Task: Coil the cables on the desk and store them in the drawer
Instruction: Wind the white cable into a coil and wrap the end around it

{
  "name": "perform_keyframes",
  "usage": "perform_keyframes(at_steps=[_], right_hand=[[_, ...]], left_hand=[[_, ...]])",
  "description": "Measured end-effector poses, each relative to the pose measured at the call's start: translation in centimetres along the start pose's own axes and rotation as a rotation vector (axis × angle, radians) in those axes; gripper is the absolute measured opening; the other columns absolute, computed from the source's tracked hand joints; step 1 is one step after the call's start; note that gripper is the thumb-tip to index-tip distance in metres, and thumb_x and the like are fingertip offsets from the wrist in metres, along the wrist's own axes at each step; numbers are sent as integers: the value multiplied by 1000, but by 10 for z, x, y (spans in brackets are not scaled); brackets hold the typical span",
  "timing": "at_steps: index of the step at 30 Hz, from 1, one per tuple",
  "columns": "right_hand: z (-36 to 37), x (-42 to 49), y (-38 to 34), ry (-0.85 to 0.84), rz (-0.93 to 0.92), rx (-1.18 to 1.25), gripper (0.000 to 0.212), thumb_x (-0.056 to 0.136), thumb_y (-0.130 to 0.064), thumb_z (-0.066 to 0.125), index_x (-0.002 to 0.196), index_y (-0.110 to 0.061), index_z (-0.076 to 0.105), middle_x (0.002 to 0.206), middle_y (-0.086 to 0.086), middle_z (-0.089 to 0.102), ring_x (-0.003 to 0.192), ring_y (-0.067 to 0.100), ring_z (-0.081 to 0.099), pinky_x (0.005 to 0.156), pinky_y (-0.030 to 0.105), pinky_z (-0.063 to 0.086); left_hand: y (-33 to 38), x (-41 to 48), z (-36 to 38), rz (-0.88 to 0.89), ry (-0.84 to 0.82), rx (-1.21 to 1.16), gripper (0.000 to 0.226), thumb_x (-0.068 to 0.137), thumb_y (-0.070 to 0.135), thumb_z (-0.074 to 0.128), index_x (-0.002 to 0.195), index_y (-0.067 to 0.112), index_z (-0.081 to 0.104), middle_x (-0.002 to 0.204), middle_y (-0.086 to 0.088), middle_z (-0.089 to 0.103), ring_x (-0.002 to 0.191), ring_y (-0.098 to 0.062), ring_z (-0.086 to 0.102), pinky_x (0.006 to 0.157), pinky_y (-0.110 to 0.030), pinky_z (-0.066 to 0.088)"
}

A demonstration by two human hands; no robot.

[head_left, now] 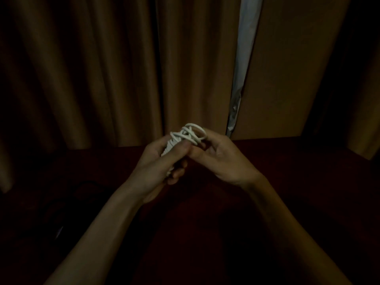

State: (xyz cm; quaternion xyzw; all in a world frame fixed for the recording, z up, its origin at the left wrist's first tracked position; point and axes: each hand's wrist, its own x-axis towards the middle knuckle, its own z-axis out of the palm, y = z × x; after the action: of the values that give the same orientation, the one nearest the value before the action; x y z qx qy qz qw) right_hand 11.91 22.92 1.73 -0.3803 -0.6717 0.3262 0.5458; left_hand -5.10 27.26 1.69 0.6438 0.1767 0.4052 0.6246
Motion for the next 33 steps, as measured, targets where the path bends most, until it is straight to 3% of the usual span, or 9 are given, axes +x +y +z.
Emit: perform_keyframes(at_steps=[3,8,13,16,20,24,28,31,33], right_hand=[[0,1,-4,-13,-1,-133,37,103,-7,57,139,-6,55,126,13,60,114,15,63,94,28,52],[9,1,-12,-60,-4,-302,62,107,-15,48,159,-32,20,116,-3,37,90,-15,55,85,9,47],[10,-1,-8,-108,-24,-341,55,103,-24,58,153,-30,35,126,-1,45,100,-1,60,85,20,52],[10,-2,-11,-147,3,-213,36,104,-20,58,137,-21,46,107,4,62,80,12,68,73,29,57],[15,2,-4,45,-75,-410,24,103,-28,58,121,-13,49,94,-4,62,82,11,65,72,36,56],[9,3,4,166,-54,-427,25,105,-33,53,113,-10,51,91,-7,59,83,3,59,80,40,51],[12,3,7,157,65,-335,27,105,-38,51,119,-14,52,99,-7,63,95,5,63,90,42,53],[15,6,2,76,212,-216,40,106,-50,40,139,-27,44,102,-15,60,84,-7,60,76,24,49],[13,8,-1,52,302,-89,47,107,-49,32,154,-40,30,99,-21,51,70,-10,54,63,11,42]], left_hand=[[1,2,4,-47,58,-5,20,86,45,61,93,30,74,65,-1,55,45,-8,41,39,-17,26],[2,0,1,-200,4,-55,36,84,62,64,85,26,71,65,-2,52,40,-6,37,37,-15,22],[2,0,4,-307,-42,-68,51,75,67,55,86,20,70,62,-7,52,43,-9,45,36,-18,30],[3,2,2,-345,-59,-69,61,74,71,55,98,18,72,79,-9,57,56,-10,50,41,-17,35],[10,5,0,-386,48,-72,67,79,70,49,110,14,70,86,-5,61,63,-11,55,49,-20,46],[1,6,-13,40,203,447,50,87,39,71,131,22,57,103,2,69,86,-5,70,72,-24,56],[-14,6,-15,441,59,1035,60,87,32,69,142,17,51,128,5,66,115,-8,64,95,-30,53],[-19,6,-14,512,74,1097,50,98,27,62,144,15,49,130,-1,65,114,-13,65,92,-35,54],[-18,5,-12,522,123,1072,46,99,27,62,143,16,51,125,3,68,107,-9,67,87,-25,53]])
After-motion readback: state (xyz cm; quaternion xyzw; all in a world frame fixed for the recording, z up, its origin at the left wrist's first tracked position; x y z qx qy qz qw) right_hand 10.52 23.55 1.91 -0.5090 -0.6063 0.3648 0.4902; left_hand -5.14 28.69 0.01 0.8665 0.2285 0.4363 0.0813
